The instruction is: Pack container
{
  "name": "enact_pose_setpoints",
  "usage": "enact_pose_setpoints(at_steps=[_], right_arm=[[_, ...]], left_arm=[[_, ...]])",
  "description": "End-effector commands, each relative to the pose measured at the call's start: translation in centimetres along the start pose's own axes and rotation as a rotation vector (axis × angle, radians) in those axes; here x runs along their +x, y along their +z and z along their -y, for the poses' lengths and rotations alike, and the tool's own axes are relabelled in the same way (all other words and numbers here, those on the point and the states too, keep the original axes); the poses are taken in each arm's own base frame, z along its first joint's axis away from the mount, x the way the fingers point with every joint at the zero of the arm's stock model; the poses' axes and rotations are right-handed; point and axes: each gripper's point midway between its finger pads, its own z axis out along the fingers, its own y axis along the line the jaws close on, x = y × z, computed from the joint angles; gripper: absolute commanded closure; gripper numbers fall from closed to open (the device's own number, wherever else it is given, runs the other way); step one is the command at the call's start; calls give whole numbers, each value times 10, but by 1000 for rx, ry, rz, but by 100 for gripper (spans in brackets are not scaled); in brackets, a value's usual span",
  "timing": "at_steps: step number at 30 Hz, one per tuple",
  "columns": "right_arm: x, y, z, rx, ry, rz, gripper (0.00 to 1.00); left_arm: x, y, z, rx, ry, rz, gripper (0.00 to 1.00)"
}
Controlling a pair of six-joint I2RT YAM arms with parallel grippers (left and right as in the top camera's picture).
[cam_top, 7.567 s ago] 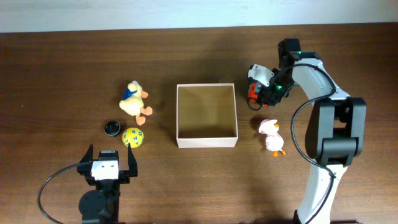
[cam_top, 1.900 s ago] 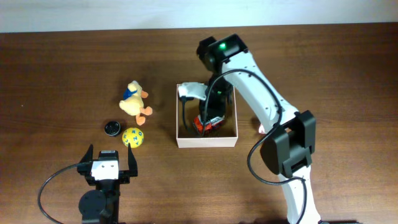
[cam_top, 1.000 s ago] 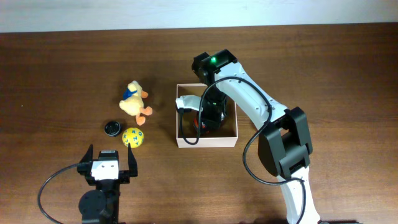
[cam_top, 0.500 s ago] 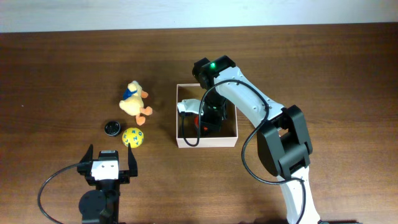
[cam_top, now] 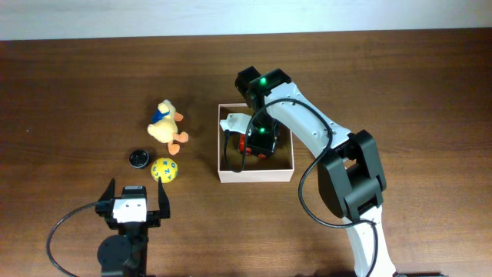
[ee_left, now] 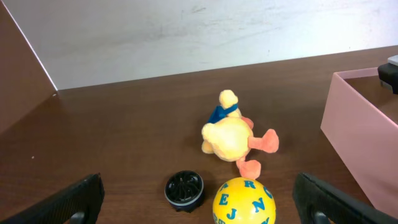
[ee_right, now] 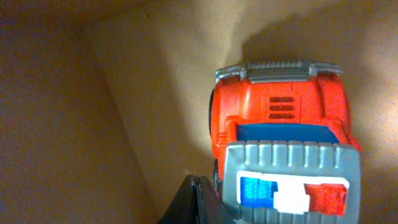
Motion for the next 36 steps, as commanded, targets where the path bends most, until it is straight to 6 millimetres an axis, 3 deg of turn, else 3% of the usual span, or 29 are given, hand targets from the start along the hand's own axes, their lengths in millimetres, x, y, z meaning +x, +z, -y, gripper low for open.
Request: enact_pose_setpoints(at_steps=[1,13,23,36], right_arm=[[6,2,4,17,37,-26,96],[23,-1,23,130,39,-127,96],[7,-12,38,202,29,-70,96],[6,-18,58,279,41,-61,96]], left_arm=[[3,1,1,6,19,-1,1],[3,1,1,5,19,-1,1],[3,1,1,6,19,-1,1],[3,1,1,6,19,-1,1]])
